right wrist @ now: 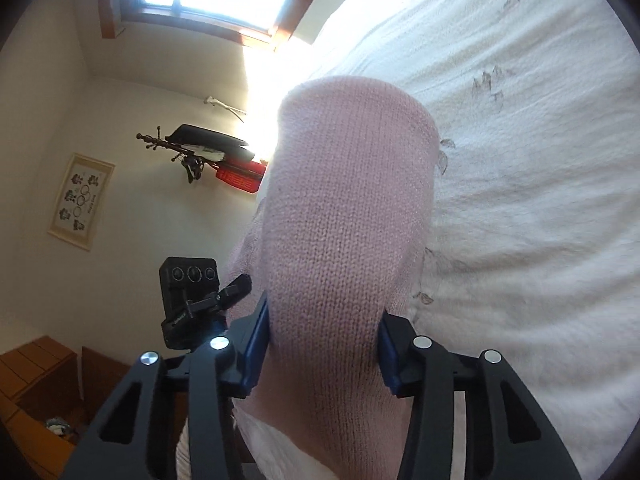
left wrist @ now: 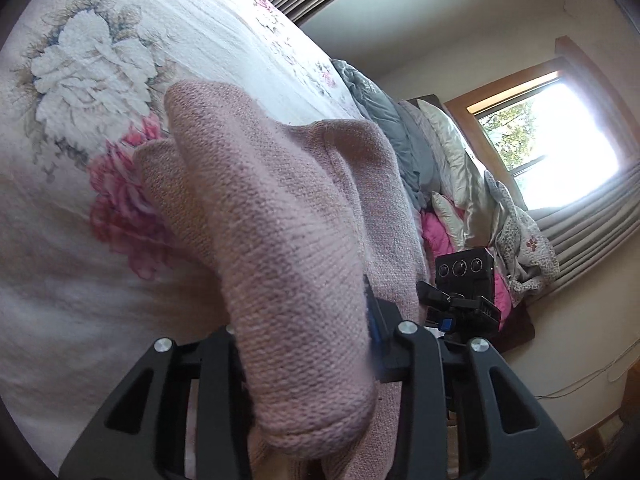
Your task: Fold small clothes
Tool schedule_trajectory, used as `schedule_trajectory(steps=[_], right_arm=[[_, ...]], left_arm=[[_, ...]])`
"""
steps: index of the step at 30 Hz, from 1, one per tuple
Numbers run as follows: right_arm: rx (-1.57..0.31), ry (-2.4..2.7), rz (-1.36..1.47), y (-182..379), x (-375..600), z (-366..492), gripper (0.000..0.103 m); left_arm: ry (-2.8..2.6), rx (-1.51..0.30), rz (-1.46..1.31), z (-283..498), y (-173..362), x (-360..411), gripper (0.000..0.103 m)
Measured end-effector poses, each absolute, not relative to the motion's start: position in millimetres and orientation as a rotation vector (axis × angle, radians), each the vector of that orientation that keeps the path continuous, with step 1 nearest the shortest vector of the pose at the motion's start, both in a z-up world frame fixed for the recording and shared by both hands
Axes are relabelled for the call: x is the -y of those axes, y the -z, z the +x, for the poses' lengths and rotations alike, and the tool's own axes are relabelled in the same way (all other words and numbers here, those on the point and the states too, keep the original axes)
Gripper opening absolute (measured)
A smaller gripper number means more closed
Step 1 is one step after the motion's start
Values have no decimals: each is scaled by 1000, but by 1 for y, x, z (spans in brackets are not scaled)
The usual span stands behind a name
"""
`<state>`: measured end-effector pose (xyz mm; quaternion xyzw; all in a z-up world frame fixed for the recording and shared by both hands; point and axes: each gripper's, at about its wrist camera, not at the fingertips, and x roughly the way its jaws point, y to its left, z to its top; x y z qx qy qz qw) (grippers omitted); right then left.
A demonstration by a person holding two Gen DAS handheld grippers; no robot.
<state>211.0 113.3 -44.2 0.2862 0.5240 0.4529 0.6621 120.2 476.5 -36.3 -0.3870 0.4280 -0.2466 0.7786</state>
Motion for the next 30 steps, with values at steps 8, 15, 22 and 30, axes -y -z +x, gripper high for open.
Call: schedule_trajectory(steps=[8,15,22,30], right_arm=[[-1158,-925,561,7,-23,171,44],[-1217,-784,535,56,22,160,44],[-1206,-782,593,97,19,151,62],[-1203,-741,504,71,13,123,69]], left_arm=[[625,-946,-811,105,33,-373,33],[567,-1045,-723,106,84,-312,34],[495,-1068,-778,90,133,-332,45],[393,-1042,-737,47,108,-344,49]])
